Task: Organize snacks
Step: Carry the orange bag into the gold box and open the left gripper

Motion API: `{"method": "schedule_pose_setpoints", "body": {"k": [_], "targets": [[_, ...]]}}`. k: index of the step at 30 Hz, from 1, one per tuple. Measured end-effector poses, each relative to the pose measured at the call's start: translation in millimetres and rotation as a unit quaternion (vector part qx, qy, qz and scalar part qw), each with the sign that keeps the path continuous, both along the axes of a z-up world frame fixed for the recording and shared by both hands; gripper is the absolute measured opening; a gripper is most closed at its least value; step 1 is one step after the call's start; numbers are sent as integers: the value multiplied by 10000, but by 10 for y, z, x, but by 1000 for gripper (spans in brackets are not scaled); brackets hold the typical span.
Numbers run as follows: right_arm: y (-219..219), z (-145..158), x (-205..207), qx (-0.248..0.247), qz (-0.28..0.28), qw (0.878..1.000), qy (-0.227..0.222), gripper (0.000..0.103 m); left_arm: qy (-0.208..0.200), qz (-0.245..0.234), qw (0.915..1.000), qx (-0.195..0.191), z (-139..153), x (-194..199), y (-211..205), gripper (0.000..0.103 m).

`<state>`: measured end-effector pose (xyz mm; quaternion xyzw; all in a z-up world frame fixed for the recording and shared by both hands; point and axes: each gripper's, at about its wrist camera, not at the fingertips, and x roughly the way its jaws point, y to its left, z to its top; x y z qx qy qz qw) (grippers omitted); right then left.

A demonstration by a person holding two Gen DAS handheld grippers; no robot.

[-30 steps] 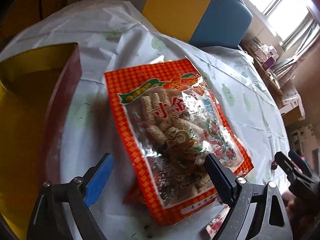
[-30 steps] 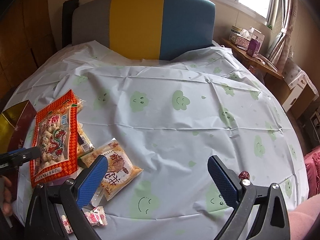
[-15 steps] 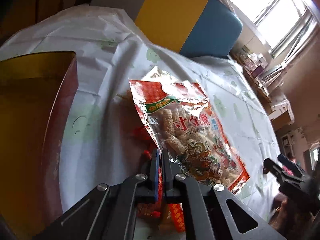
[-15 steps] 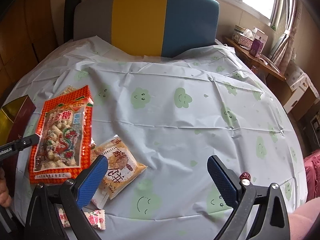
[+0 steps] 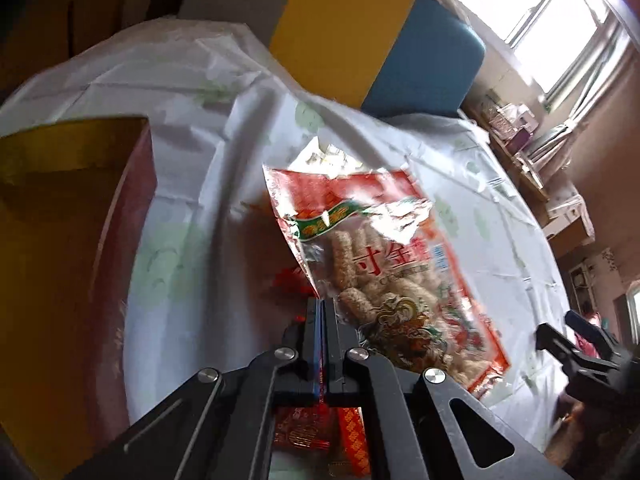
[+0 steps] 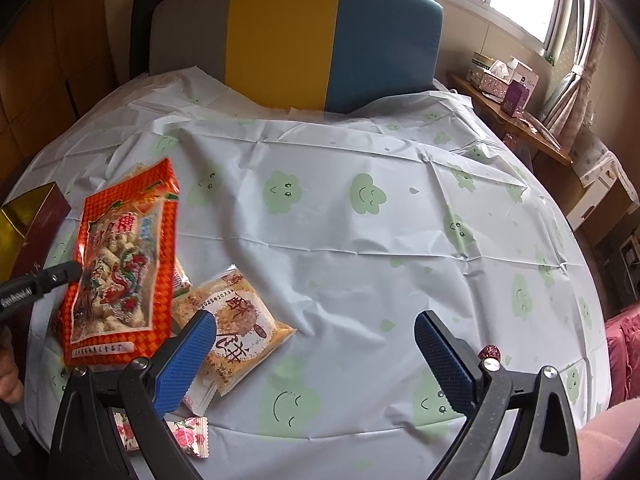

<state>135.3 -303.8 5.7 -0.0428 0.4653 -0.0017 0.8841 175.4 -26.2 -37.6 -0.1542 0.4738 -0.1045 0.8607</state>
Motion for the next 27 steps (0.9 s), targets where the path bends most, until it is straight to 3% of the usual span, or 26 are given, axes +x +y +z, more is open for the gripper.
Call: {"method": "schedule_pose_setpoints", "body": {"k": [11,21,27], "targets": [[5,-18,-5,-5,2,10000,29,97,-993,-266,9947,45,777,-194,32,0],[25,-15,-28,-77,-1,10000,9,96,-1577,-298,9870,-18,1312,-390,219,0],[26,-9,-41,-117,-29,9999,-11,96,-1764,-76,9843,-37,1529,-440,463,0]]}}
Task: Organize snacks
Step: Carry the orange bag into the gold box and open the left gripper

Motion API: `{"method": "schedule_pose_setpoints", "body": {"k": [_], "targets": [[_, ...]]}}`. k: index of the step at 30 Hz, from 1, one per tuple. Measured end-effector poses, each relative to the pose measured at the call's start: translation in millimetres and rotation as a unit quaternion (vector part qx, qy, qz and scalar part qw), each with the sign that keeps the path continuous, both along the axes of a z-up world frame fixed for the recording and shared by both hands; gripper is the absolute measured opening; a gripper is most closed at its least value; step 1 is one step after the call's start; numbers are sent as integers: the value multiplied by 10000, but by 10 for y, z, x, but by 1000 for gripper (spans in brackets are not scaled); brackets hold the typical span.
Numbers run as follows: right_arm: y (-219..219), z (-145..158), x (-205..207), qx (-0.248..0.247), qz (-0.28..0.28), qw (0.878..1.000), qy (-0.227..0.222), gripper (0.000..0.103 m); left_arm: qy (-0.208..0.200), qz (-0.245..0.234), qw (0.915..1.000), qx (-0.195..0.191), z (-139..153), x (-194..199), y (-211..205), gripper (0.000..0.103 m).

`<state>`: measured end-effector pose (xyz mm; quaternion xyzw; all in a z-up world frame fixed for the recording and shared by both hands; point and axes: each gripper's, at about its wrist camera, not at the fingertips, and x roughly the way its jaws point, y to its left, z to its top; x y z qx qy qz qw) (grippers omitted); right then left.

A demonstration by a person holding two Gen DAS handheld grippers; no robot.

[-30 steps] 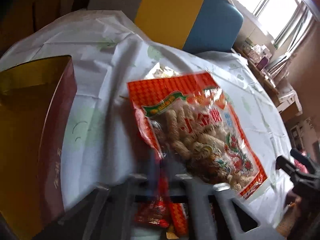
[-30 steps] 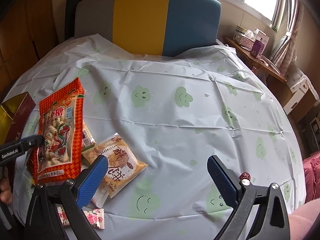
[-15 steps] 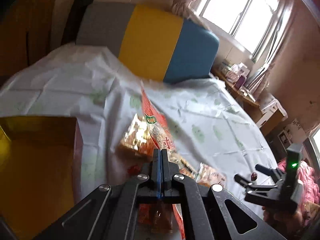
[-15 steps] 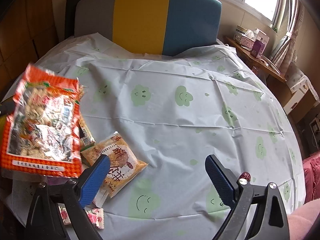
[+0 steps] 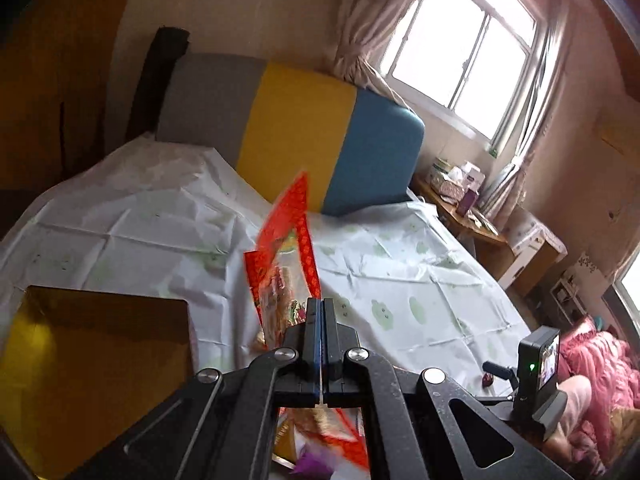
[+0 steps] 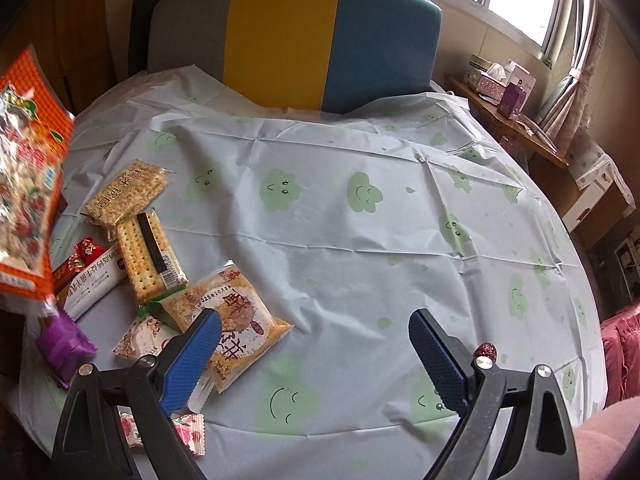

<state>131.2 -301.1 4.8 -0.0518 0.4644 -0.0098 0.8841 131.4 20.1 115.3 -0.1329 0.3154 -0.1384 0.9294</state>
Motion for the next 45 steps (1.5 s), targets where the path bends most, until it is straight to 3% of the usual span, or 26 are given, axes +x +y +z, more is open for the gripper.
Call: {"method": "schedule_pose_setpoints", "body": {"k": [10,17,21,26,32,40,45], "targets": [[26,-19,-3,-58,65,10000,38,96,-128,821,9965,100,180,-166,764,0],[83,-20,-16,21,202,9998,51,96,321,1349,9896,388,-199,-226,1152,0],[203,-4,-55,119,525,9985,-6,96,712,1560,9846,344,-513,-148,1265,0],[325,-33,-90,302,860,9958,100,78,973,1470,9843,20,-745,-22,1204,0],[372,-124,-99,641,1033,9914,486,72,773,1136,9900,323,-744,-205,828,3],[612,-180,-213,1021,1504,9794,884,72,851,773,9915,604,-876,-556,560,10],[790,-207,-309,1945,1470,9629,1159,72,940,696,9907,692,-975,-712,472,19]]}}
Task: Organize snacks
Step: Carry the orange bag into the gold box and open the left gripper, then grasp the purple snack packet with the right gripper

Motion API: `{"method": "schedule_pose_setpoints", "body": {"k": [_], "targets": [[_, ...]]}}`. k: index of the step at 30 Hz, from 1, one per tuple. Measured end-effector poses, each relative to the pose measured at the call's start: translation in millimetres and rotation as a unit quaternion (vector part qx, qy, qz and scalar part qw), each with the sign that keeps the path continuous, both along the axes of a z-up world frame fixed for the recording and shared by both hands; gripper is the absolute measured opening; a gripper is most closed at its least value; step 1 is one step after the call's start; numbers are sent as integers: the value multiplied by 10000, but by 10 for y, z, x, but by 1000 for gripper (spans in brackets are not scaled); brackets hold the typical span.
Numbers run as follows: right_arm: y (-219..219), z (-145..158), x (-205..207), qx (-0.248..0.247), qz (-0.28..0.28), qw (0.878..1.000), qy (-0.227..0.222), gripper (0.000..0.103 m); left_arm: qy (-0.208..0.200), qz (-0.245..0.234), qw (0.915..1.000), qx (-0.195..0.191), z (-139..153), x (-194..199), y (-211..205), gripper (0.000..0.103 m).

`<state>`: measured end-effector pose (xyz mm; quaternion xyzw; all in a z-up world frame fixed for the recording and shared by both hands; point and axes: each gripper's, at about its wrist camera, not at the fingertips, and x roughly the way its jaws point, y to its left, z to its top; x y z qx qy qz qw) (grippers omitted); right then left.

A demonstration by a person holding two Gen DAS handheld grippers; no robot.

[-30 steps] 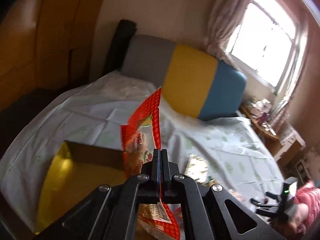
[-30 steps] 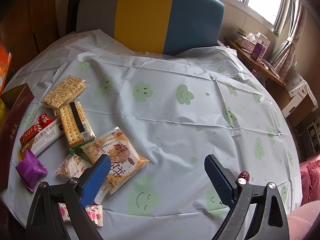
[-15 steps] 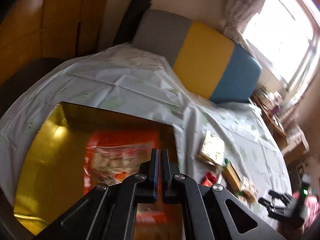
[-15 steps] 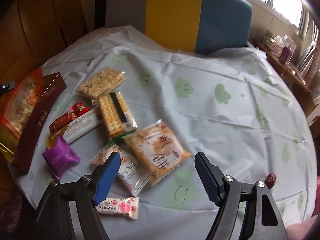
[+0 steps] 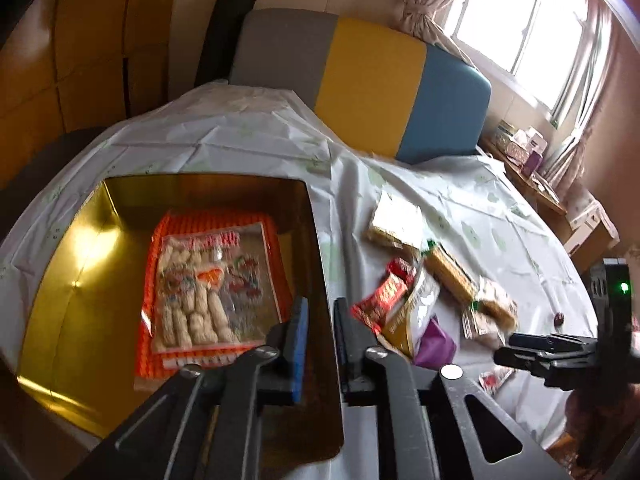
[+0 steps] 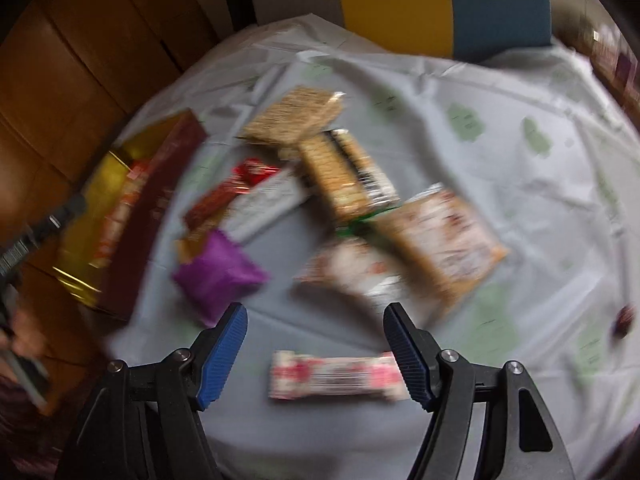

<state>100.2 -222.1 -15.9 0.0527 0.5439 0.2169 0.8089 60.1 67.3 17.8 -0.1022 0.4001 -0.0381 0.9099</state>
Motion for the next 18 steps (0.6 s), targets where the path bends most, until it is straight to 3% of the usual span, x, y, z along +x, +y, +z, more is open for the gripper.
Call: {"method": "schedule_pose_setpoints", "body": {"k": [4,7,13,18], "targets": [[177,-110,-23,668,-212,9970,321,72,34,-49,9999,127,-62,-96,-69,20],[344,-198,-17,872,-324,9945,480,72,-15,-91,9996,249,-73,-153,-115,20],[534,-305,16,1011,-719,9907,553,72,-120,-234,9992,314,-72,-260,-150,23],[618,-317,124,805,-849,9921,451,70,-167,-451,9983,323,-97,-350,-220,23]]}}
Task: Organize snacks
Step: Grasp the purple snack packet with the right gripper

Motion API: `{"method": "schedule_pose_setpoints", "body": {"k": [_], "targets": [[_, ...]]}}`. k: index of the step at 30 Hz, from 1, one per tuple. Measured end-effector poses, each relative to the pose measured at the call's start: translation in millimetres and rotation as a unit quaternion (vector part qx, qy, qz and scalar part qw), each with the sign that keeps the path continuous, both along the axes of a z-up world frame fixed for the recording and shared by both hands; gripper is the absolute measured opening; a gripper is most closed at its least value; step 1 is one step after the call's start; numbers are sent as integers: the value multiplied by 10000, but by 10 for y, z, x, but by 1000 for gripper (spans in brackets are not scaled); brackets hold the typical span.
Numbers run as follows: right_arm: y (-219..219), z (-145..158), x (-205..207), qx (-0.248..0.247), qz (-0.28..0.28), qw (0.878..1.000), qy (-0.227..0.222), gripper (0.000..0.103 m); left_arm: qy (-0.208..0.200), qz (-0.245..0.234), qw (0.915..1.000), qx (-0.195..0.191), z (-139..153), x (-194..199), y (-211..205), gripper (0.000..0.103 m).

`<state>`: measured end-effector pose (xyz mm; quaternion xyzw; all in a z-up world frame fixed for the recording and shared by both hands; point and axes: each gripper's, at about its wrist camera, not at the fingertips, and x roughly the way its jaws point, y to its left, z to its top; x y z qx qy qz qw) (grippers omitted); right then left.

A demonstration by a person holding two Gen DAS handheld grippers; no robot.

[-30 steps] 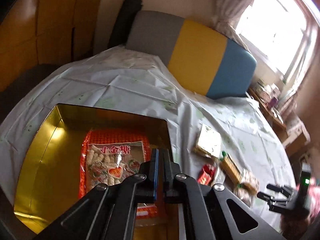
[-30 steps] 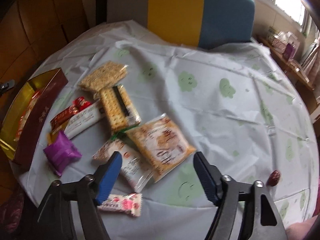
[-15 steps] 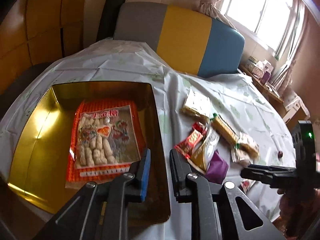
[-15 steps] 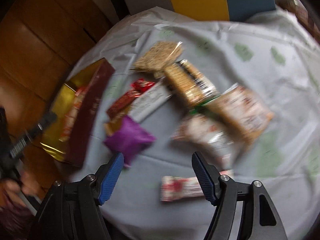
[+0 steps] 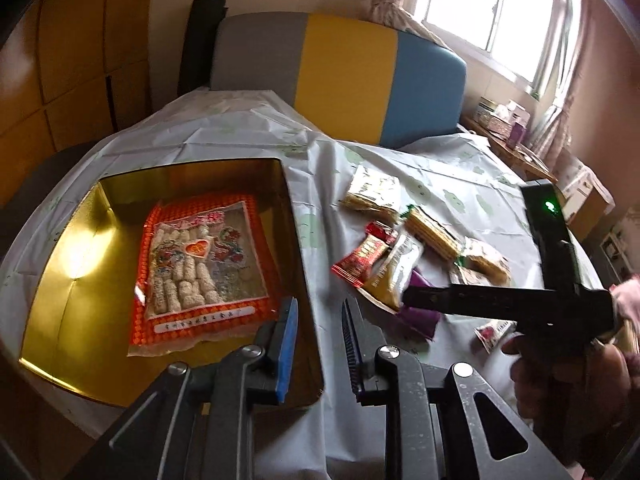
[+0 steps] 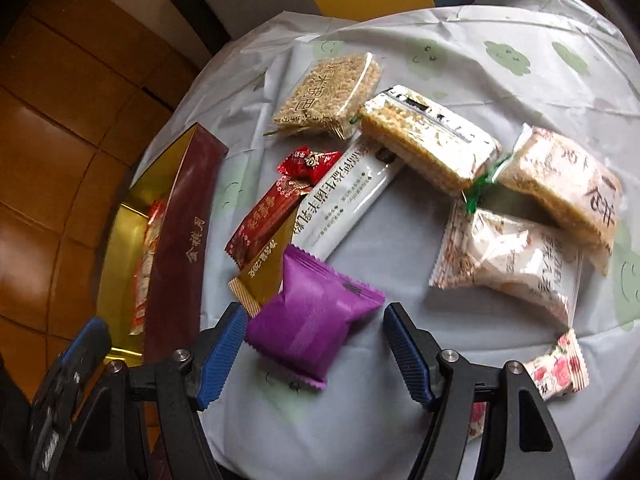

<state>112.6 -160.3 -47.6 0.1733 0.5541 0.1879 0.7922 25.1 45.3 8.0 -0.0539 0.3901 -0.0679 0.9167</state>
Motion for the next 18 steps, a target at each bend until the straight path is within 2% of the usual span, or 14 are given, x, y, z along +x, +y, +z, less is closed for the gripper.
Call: {"method": "schedule_pose_setpoints", "body": {"k": [4,5,6,13,18], "targets": [[122,53,-10,-499,190,9982,-261,55,-26,-268,9996,19,-29,-66,-98,23],[142,70,-29,-666,324,9966,-350,32,-27,-312,9995,35,-35,-74,-118,23],[148,88,-39,-791,405,9953,-375,36,-23,-355,9993,71,-47,-81,-142,23],[-80,68,-63,-1448,650,9860,-515,36,118,-714,9973,158,-167,-118,-344,25],[-206,29,-59,-1391,685,9868,-476,39,233,-878,9954,292,-275,-138,-461,27]]}}
